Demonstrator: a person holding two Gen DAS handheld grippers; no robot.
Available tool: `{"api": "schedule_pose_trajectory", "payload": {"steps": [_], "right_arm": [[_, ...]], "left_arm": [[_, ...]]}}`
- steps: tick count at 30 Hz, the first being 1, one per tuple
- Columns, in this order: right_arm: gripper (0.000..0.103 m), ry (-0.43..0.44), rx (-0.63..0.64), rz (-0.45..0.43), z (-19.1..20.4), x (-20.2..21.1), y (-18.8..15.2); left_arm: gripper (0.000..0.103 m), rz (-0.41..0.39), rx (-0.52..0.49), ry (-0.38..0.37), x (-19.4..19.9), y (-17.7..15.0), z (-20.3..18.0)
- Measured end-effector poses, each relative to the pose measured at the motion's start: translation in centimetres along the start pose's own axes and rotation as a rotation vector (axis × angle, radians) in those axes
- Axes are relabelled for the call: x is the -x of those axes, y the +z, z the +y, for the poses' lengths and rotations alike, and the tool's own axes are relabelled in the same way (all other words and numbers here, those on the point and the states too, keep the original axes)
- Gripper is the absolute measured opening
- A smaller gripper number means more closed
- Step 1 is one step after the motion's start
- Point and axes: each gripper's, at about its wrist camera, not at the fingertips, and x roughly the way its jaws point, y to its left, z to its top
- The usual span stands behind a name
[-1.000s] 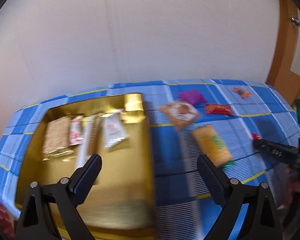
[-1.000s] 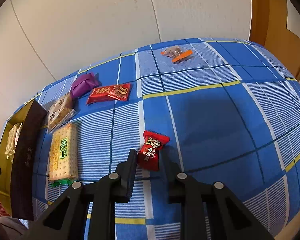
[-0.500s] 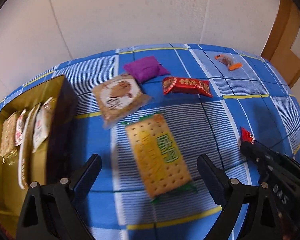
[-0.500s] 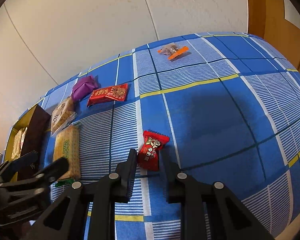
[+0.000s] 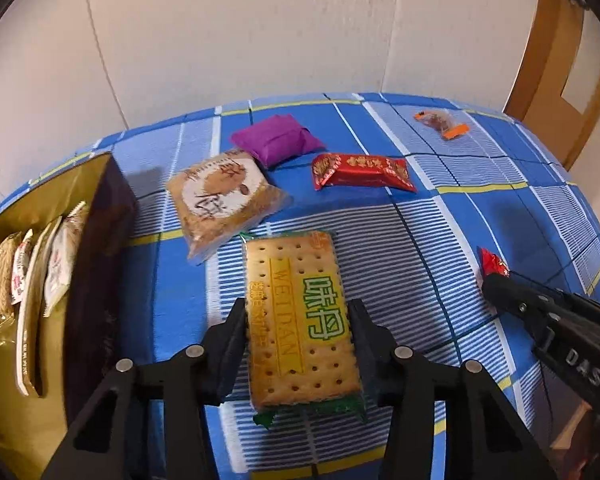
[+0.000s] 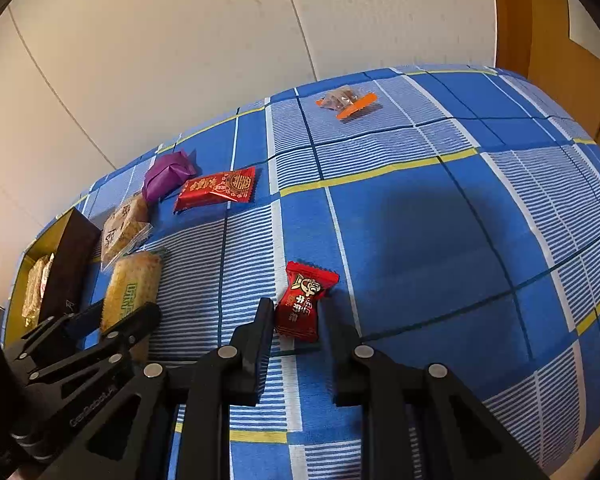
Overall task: Organize snacks
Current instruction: 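Carry the yellow cracker pack into the tray and open the left gripper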
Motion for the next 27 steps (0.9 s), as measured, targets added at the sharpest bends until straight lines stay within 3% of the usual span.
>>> {"api": "schedule_pose_trajectory", "payload": {"steps": [10, 17, 22, 27], "right_arm": [[0.022, -0.034, 0.029, -0.011, 0.5, -0.1, -0.2], [0.022, -0.015, 0.009, -0.016, 0.2, -0.1, -0.1], [0.022, -0.034, 0.027, -0.021, 0.5, -0.1, -0.2], [0.022, -0.039, 0.018, -0.026, 0.6, -0.1, -0.2]], "left_arm": [[0.049, -0.041, 0.032, -0.067, 2.3, -1.6, 2.3], [0.049, -0.158, 0.064, -0.139, 7.2, -2.3, 4.3], [0.049, -0.217, 0.115, -0.111, 10.0, -2.8, 8.1], [0.049, -0.243, 0.143, -0.007, 11.2, -3.8, 12.8]]}}
